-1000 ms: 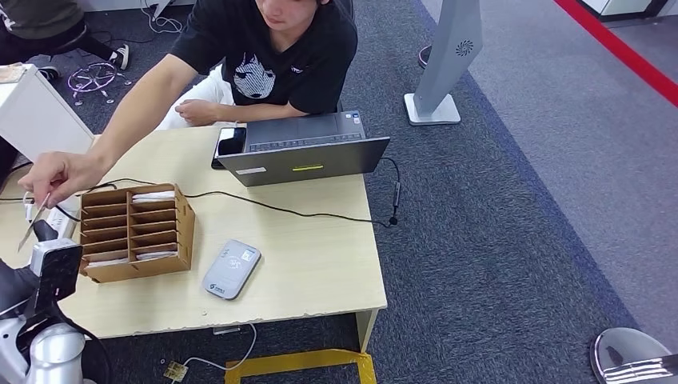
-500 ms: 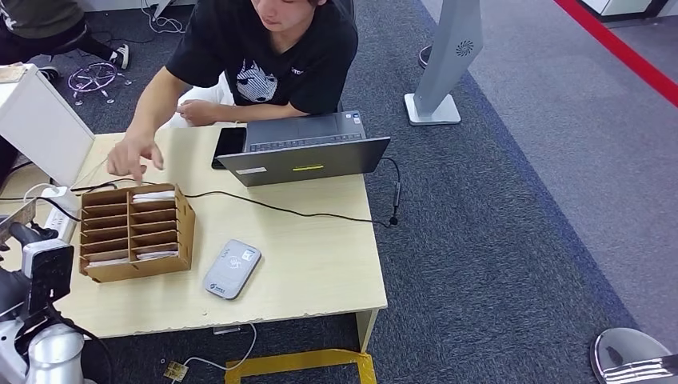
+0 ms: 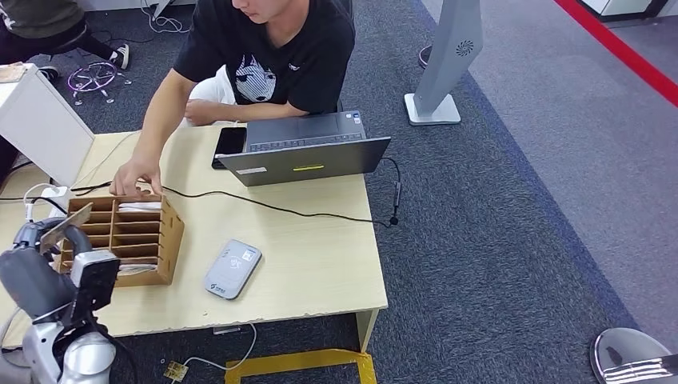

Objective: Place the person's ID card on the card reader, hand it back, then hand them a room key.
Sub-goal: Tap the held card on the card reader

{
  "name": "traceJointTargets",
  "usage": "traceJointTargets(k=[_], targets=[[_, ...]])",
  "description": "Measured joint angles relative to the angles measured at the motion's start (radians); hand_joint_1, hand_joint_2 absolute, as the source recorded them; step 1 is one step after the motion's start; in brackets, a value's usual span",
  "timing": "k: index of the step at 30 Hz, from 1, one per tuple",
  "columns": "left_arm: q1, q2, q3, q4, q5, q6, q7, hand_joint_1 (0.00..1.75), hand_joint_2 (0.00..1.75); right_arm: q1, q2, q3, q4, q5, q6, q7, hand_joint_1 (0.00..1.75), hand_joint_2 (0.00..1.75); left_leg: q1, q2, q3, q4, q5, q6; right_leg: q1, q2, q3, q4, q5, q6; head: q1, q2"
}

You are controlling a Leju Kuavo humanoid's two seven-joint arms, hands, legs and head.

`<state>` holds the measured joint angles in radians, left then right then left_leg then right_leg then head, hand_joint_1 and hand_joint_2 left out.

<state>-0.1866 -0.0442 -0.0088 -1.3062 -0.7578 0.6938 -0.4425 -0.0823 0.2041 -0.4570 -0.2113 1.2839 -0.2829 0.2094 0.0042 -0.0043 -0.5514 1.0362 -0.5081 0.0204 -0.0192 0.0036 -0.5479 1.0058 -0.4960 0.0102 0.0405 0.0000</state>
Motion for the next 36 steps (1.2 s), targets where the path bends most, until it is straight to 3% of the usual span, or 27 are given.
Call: traceJointTargets(k=[8, 14, 20, 28, 36], targets=[[0.092, -0.018, -0.276, -0.049, -0.031, -0.006, 0.023, 1.75, 1.75, 0.001, 0.0, 0.0, 0.0, -0.016, 0.001, 0.002, 0.0, 1.75, 0.0, 0.0, 0.0, 0.0, 0.0, 0.0, 0.0, 0.0, 0.0, 0.0, 0.0, 0.0, 0.0, 0.0], [0.133, -0.019, -0.379, -0.047, -0.02, -0.004, 0.057, 1.75, 1.75, 0.003, 0.0, 0.0, 0.0, -0.027, 0.0, -0.003, 0.0, 1.75, 0.0, 0.0, 0.0, 0.0, 0.0, 0.0, 0.0, 0.0, -0.001, 0.0, 0.0, 0.0, 0.0, 0.0], [0.135, -0.019, -0.38, 0.006, -0.011, -0.017, 0.172, 1.75, 1.75, 0.005, 0.0, -0.001, 0.0, -0.046, -0.006, -0.006, 0.0, 1.75, 0.0, 0.0, 0.0, 0.0, 0.0, 0.0, 0.0, 0.0, -0.001, 0.0, 0.0, 0.0, 0.0, 0.0], [0.121, -0.013, -0.303, 0.058, -0.102, -0.018, 0.291, 1.75, 1.75, 0.013, 0.0, -0.005, 0.0, -0.059, -0.012, -0.014, 0.0, 1.75, 0.0, 0.0, -0.001, 0.0, 0.0, 0.0, 0.0, 0.0, -0.001, 0.0, 0.0, 0.0, 0.0, 0.0], [0.112, 0.009, -0.237, 0.057, -0.121, -0.028, 0.31, 1.75, 1.75, 0.015, 0.0, -0.006, 0.0, -0.062, -0.013, -0.018, 0.0, 1.75, 0.0, 0.0, -0.001, 0.0, 0.0, 0.0, 0.0, 0.0, 0.0, 0.0, 0.0, 0.0, 0.0, 0.0]])
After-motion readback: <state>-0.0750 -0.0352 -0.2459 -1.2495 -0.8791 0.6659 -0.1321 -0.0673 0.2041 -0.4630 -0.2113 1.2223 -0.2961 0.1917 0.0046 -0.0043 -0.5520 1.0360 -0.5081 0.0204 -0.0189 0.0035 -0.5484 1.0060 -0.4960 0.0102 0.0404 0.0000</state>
